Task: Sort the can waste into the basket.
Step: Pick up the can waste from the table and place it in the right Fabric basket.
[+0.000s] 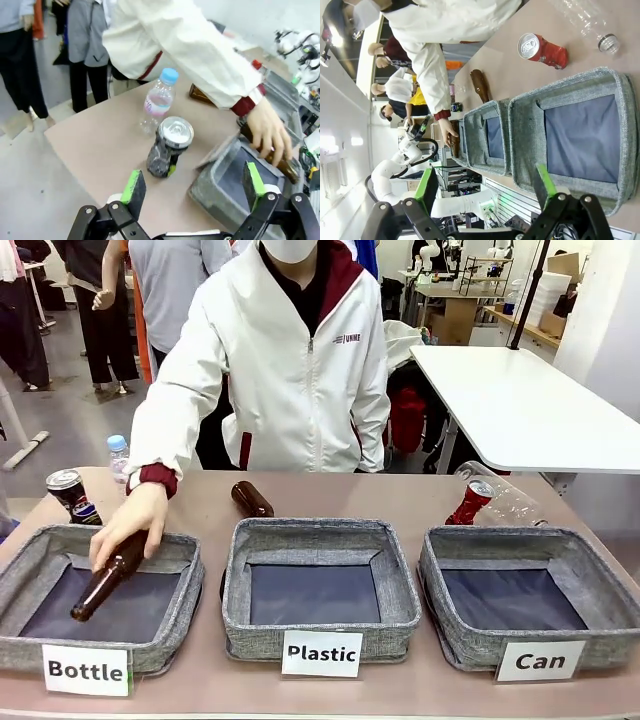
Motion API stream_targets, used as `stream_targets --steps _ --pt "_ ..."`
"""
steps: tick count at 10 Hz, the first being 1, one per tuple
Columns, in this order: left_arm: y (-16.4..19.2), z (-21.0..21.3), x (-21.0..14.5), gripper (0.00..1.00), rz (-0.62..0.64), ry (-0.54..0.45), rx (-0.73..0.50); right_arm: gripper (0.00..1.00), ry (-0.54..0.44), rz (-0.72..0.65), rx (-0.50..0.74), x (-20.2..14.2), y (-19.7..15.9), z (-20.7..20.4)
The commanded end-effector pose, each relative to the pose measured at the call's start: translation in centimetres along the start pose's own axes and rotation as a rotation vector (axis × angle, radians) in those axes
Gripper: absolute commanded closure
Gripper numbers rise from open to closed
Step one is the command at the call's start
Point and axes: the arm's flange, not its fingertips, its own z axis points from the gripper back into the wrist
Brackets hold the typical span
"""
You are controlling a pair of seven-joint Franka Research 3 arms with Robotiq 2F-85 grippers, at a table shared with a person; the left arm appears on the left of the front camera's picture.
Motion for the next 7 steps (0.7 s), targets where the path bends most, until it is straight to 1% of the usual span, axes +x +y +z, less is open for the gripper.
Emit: stream_targets --steps 1,3,4,5,7 --pt "1.4 7.0 -0.4 0.00 0.017 -0.036 -0.026 0.00 -0.010 0.021 0.026 0.3 0.1 0.0" --pt "2.8 11.3 -2.2 0.00 0.041 -0.112 0.005 0.00 -0.010 0.021 0.026 0.3 0.1 0.0" --pt "2.9 11.9 -3.0 0.00 0.048 -0.139 0.006 0.00 -0.010 0.021 0.026 0.3 0.1 0.0" --pt "2.9 11.7 -3.2 0.00 0.054 -0.144 0.027 0.00 -0.010 0.021 0.026 0.3 0.1 0.0" --pt "2.7 10.0 -2.4 0.00 0.035 -0.119 0.013 0.00 -0.010 0.021 0.026 0.3 0.1 0.0"
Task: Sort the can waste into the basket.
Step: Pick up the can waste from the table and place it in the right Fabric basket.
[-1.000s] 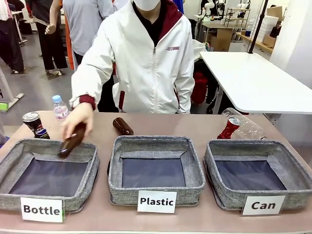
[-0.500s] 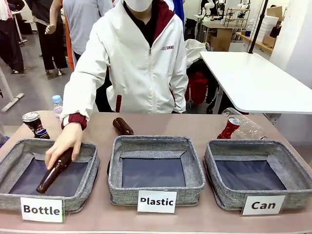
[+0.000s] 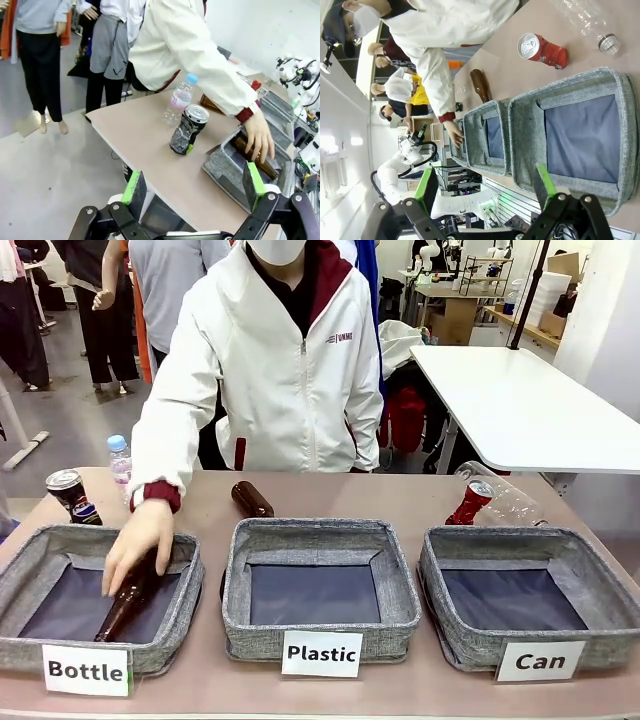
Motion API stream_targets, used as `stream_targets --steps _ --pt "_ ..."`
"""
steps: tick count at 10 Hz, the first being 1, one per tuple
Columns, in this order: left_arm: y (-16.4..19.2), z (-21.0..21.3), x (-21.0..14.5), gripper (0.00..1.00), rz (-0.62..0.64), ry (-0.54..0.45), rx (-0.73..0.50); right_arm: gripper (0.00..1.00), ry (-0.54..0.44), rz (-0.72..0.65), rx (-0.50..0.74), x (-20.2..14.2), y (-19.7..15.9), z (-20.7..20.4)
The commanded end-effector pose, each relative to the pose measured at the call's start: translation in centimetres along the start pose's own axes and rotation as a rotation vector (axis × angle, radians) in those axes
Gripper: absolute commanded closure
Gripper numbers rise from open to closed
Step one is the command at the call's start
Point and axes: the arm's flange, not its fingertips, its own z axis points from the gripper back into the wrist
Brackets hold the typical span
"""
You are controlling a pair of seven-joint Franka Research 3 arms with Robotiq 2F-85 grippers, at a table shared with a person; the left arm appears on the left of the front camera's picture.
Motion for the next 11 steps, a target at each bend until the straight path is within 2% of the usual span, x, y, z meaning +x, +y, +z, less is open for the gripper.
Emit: stream_targets --steps 1,7,9,11 --pt "-1.0 -2.1 1.5 0.00 -0.023 0.032 0.000 0.00 -0.010 0.021 0.027 0.3 0.1 0.0" --pt "-3.7 -9.3 1.0 0.00 -0.093 0.254 -0.074 0.00 -0.010 0.021 0.027 0.3 0.1 0.0" --pt "-4.5 -11.1 0.6 0.00 -0.108 0.319 -0.036 0.00 -0.010 0.021 0.027 0.3 0.1 0.0" --pt "-4.9 -11.7 0.5 0.00 -0.109 0.345 -0.019 0.00 -0.010 0.021 0.027 0.3 0.1 0.0"
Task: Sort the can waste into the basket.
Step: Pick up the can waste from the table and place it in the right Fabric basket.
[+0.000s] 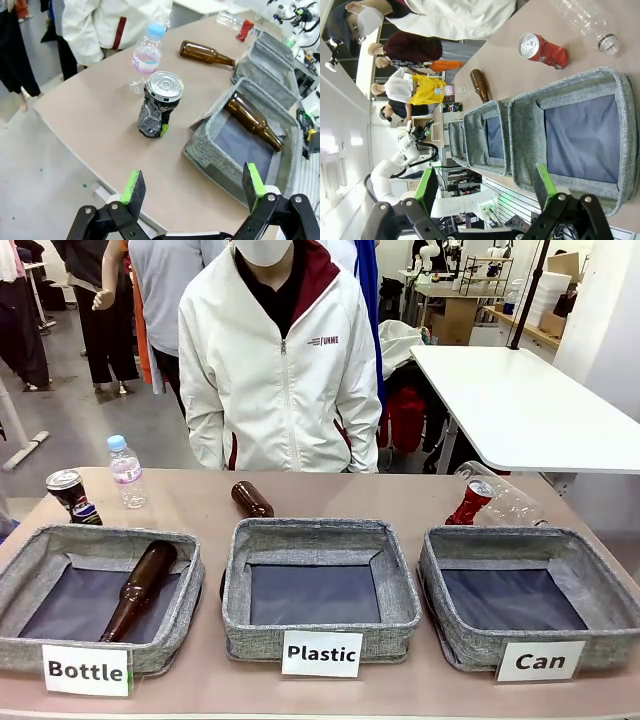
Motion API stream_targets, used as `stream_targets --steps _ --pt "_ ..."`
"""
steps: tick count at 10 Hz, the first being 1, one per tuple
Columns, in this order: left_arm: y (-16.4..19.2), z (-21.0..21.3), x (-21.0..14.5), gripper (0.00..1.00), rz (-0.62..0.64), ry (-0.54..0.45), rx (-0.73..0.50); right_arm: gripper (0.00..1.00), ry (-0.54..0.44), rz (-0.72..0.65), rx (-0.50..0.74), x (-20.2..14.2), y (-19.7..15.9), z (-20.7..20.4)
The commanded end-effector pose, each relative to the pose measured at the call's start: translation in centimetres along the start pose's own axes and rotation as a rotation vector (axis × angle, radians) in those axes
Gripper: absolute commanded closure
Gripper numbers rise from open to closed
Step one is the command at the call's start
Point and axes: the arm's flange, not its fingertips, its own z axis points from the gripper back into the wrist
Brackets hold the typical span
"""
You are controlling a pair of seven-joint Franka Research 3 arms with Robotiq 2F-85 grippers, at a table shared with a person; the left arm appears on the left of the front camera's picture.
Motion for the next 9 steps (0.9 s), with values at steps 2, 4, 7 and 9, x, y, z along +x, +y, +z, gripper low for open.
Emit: stream_targets --steps 2,4,7,9 --pt "-0.8 -0.7 -0.2 0.00 -0.012 0.037 0.019 0.00 -0.010 0.021 0.027 0.3 0.1 0.0" --pt "-0.8 -0.8 -0.2 0.00 -0.009 0.040 0.020 0.00 -0.010 0.021 0.027 0.3 0.1 0.0" --pt "-0.4 -2.1 -0.5 0.00 -0.012 0.086 0.021 0.00 -0.010 0.021 0.027 0.3 0.1 0.0" --pt "-0.5 -2.8 -0.9 0.00 -0.019 0.110 0.022 0.00 -0.010 0.021 0.027 0.3 0.1 0.0"
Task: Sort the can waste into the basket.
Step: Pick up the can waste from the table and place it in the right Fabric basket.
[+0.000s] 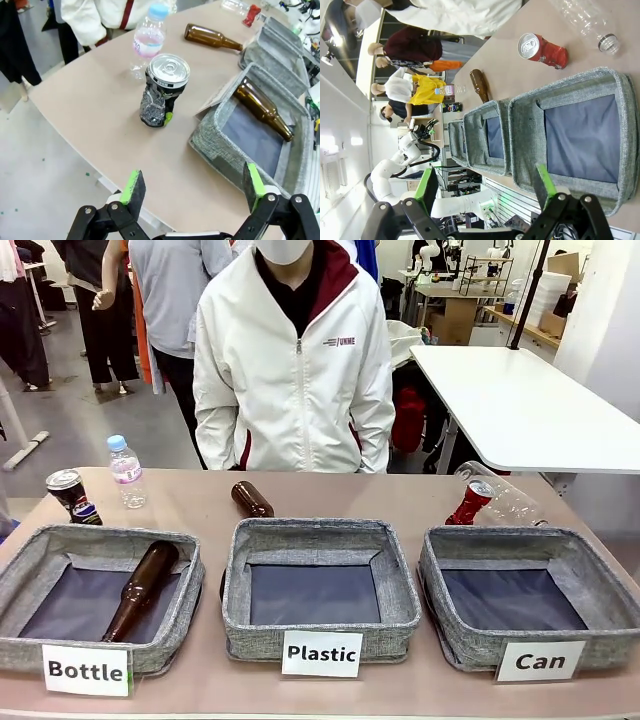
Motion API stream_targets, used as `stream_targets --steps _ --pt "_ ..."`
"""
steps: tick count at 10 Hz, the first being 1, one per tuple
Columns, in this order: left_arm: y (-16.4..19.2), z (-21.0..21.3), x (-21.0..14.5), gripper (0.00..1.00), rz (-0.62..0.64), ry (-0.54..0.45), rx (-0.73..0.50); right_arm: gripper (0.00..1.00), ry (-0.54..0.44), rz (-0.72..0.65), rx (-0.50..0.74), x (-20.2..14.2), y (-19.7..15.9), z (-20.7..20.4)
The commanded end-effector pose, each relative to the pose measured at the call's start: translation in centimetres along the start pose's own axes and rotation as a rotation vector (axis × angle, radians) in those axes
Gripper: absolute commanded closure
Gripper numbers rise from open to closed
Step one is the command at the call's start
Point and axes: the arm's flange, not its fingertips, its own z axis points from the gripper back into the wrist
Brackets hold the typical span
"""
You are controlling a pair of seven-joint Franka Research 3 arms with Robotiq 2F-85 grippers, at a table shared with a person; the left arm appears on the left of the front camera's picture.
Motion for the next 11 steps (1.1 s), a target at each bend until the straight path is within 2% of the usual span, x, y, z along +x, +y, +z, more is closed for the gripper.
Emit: stream_targets --steps 1,3,4,5,8,9,11 --pt "-0.7 -1.4 -0.3 0.00 -0.027 0.062 -0.003 0.00 -0.010 0.021 0.027 0.3 0.1 0.0" --pt "-0.3 -2.6 -0.4 0.00 -0.022 0.103 -0.008 0.00 -0.010 0.021 0.027 0.3 0.1 0.0" --pt "0.0 -3.2 0.0 0.00 -0.018 0.083 -0.016 0.00 -0.010 0.021 0.027 0.3 0.1 0.0" --pt "0.2 -2.0 -0.2 0.00 -0.010 0.072 -0.010 0.00 -0.010 0.021 0.027 0.3 0.1 0.0" --pt "0.3 -2.6 -0.1 0.00 -0.011 0.078 -0.015 0.00 -0.010 0.021 0.027 0.3 0.1 0.0" --pt "0.2 -4.2 0.2 0.00 -0.075 0.110 -0.019 0.00 -0.010 0.021 0.027 0.3 0.1 0.0" --pt "0.0 -6.3 1.2 0.00 -0.184 0.103 -0.007 0.00 -0.010 0.021 0.027 0.3 0.1 0.0"
